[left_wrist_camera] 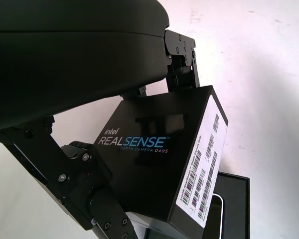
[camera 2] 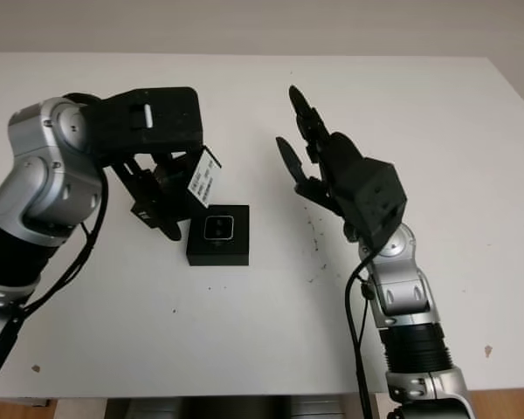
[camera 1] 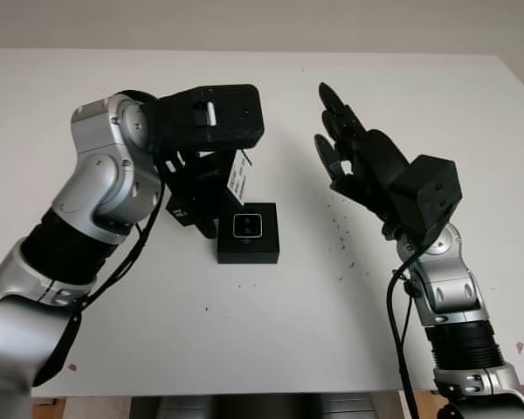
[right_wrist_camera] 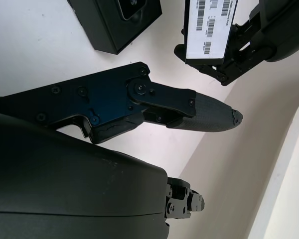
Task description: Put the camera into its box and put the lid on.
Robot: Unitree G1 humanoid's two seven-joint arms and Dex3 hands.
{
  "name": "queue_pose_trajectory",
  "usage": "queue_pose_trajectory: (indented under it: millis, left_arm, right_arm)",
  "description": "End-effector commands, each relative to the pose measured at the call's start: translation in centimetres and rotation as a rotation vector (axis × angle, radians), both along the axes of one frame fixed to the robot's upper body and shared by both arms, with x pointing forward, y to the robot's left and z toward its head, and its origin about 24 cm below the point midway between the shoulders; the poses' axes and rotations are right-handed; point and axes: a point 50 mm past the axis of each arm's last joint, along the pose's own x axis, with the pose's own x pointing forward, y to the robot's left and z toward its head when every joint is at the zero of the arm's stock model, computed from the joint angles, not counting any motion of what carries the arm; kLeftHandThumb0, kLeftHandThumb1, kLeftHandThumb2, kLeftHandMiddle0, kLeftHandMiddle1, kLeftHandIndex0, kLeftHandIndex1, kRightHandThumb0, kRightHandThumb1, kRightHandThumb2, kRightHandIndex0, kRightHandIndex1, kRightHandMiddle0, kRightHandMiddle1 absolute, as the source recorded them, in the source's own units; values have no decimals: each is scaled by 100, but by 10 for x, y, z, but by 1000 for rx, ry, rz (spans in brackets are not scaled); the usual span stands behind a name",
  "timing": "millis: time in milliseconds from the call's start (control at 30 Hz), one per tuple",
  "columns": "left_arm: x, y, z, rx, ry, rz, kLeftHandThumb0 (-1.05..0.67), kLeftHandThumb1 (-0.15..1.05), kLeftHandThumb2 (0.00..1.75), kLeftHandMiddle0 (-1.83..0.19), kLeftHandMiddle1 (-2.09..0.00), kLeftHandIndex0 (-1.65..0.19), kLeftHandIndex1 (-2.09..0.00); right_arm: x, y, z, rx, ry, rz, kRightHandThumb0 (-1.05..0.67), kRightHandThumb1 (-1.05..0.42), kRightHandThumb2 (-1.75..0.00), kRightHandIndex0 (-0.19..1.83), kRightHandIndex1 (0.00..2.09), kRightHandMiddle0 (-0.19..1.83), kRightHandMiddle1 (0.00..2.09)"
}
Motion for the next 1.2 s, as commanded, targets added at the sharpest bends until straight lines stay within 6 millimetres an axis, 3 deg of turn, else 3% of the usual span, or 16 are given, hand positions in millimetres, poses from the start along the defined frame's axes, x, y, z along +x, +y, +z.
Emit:
queue_pose_trajectory:
  millis: [0, 67, 267, 433, 667, 833, 1067, 1167]
  left_arm:
    - [0, -6, 12, 11, -46, -8, -25, 105, 11, -54, -175, -24, -175]
    - [1, -6, 10, 8, -45, -3, -24, 105, 12, -48, -174, -18, -172]
    - [4, -7, 4, -2, -22, 7, -23, 105, 8, -58, -176, -30, -180]
    - [5, -7, 1, 38, 5, 10, -27, 105, 9, -47, -168, -24, -175]
    - [3, -8, -1, -69, 106, 27, -21, 105, 13, -50, -178, -24, -181]
    - [1, -13, -2, -59, 102, 24, -23, 105, 10, -65, -176, -43, -185]
    - [-3, -23, -11, -111, 114, 27, -20, 105, 13, -52, -182, -12, -179]
    - [-4, -26, -16, -97, 103, 14, -20, 105, 9, -51, -188, -4, -190]
  right_arm:
    - [1, 4, 5, 8, -21, 14, -74, -105, -61, -6, 6, -5, 7]
    - [1, 4, 6, 2, -28, 14, -75, -105, -61, -7, 6, -5, 7]
    - [0, 5, 7, -10, -43, 8, -79, -105, -60, -8, 6, -4, 7]
    - [0, 5, 7, -6, -41, 2, -79, -105, -61, -8, 6, -4, 7]
    - [-1, 8, 7, 4, -41, -1, -79, -105, -61, -9, 5, -3, 7]
    - [-1, 9, 5, -3, -48, -2, -80, -105, -61, -8, 6, -3, 8]
    - [-2, 11, 5, 16, -37, -4, -80, -105, -61, -8, 6, -2, 7]
    - [-2, 10, 4, 13, -36, -8, -80, -105, -61, -7, 6, -2, 7]
